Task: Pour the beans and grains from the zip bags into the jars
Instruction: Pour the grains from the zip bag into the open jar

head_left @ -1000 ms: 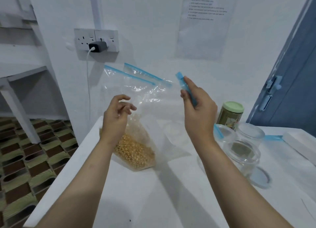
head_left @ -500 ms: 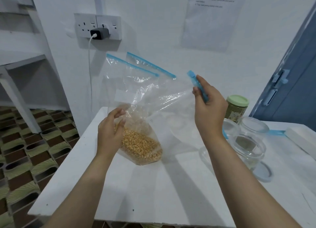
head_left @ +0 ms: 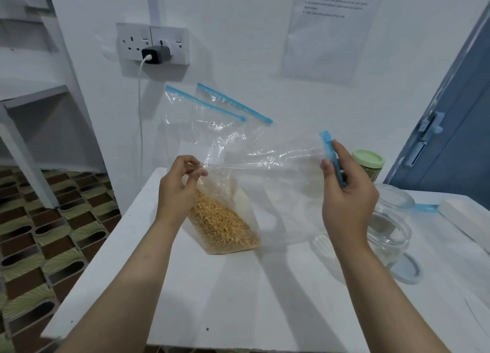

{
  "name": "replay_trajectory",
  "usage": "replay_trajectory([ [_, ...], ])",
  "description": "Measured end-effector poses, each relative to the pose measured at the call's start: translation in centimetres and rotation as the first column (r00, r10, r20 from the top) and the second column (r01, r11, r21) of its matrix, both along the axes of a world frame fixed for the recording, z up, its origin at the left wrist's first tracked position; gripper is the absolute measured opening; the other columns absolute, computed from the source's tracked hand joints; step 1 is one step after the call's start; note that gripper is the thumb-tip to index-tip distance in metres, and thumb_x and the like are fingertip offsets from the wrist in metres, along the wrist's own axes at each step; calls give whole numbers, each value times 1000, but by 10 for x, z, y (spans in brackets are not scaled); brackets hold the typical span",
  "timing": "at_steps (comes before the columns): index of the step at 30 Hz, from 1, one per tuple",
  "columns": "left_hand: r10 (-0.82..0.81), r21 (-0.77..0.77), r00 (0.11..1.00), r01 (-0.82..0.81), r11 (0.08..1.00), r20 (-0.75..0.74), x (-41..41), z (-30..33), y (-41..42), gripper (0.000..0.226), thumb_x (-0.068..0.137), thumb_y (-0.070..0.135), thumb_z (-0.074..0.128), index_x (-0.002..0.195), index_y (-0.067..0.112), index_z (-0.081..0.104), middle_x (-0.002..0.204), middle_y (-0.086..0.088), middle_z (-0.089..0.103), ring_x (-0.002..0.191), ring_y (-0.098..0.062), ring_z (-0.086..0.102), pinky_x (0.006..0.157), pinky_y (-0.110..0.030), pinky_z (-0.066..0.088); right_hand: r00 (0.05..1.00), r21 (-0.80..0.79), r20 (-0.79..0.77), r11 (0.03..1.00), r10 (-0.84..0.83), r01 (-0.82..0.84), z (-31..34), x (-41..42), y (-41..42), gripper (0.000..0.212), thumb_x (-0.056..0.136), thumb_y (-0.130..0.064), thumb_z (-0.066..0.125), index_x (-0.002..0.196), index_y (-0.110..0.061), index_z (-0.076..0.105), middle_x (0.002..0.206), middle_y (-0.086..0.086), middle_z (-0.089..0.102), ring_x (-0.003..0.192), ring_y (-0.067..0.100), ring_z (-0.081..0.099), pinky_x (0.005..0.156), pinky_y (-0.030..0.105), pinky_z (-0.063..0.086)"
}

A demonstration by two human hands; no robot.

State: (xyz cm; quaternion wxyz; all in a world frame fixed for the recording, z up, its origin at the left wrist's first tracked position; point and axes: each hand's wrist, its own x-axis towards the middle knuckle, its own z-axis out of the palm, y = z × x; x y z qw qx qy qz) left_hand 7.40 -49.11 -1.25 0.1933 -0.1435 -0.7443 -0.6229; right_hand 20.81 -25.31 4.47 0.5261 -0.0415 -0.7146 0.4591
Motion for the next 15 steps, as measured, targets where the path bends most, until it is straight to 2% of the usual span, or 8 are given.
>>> replay_trajectory([
  [2, -1, -42, 999, 0, 999, -38, -1, -6, 1, 18, 97, 18, 61, 106, 34, 58, 100, 14, 69, 96, 3, 59, 83, -30, 47, 1000, -1, 0, 1000, -9, 9, 0, 0, 1, 35, 98, -14, 63, 133, -20, 62, 111, -27, 61, 105, -5, 61, 92, 15, 47],
  [4, 25, -121, 995, -37, 992, -95, 0, -16, 0, 22, 99, 22, 59, 119, 31, 58, 116, 15, 63, 115, 4, 48, 100, -28, 40, 1000, 0, -3, 1000, -11, 11, 0, -1, 2, 35, 98, -13, 62, 133, -18, 62, 110, -23, 63, 103, -3, 63, 93, 15, 47],
  [6, 35, -147, 996, -47, 988, -81, 1, -27, -4, 31, 101, 27, 55, 132, 31, 52, 132, 14, 53, 129, -2, 36, 105, -19, 31, 1000, 5, 2, 1000, -11, 11, 1, -3, 4, 35, 99, -11, 61, 133, -17, 62, 108, -18, 65, 100, -8, 62, 90, 11, 46],
  [8, 19, -84, 1000, -21, 996, -18, 2, -38, -10, 37, 103, 30, 51, 138, 36, 45, 142, 14, 45, 136, -5, 32, 104, -12, 26, 1000, 7, 6, 1000, -8, 8, 3, -6, 6, 35, 99, -11, 61, 133, -17, 62, 109, -20, 64, 99, -10, 61, 89, 8, 44],
  [10, 22, 22, 999, -22, 1000, 28, 2, -47, -13, 39, 103, 28, 50, 141, 38, 42, 143, 10, 46, 136, -9, 39, 109, -21, 33, 1000, 9, 4, 1000, 2, -2, 5, -10, 7, 35, 99, -11, 61, 133, -17, 62, 109, -26, 61, 99, -4, 63, 88, 9, 44],
  [12, 69, 89, 995, -75, 993, 71, 3, -49, -16, 39, 103, 25, 51, 140, 35, 43, 135, 5, 53, 128, -14, 50, 109, -33, 40, 1000, 22, 3, 1000, 9, -9, 6, -12, 6, 35, 99, -10, 60, 133, -18, 61, 109, -27, 59, 100, -3, 62, 87, 9, 44],
  [15, 119, 139, 988, -132, 981, 98, 4, -45, -20, 39, 100, 27, 57, 138, 31, 46, 118, 2, 65, 116, -14, 59, 106, -33, 43, 1000, 23, -10, 1000, 17, -17, 7, -14, 5, 36, 99, -10, 60, 131, -25, 57, 110, -29, 57, 101, -10, 59, 88, 9, 43],
])
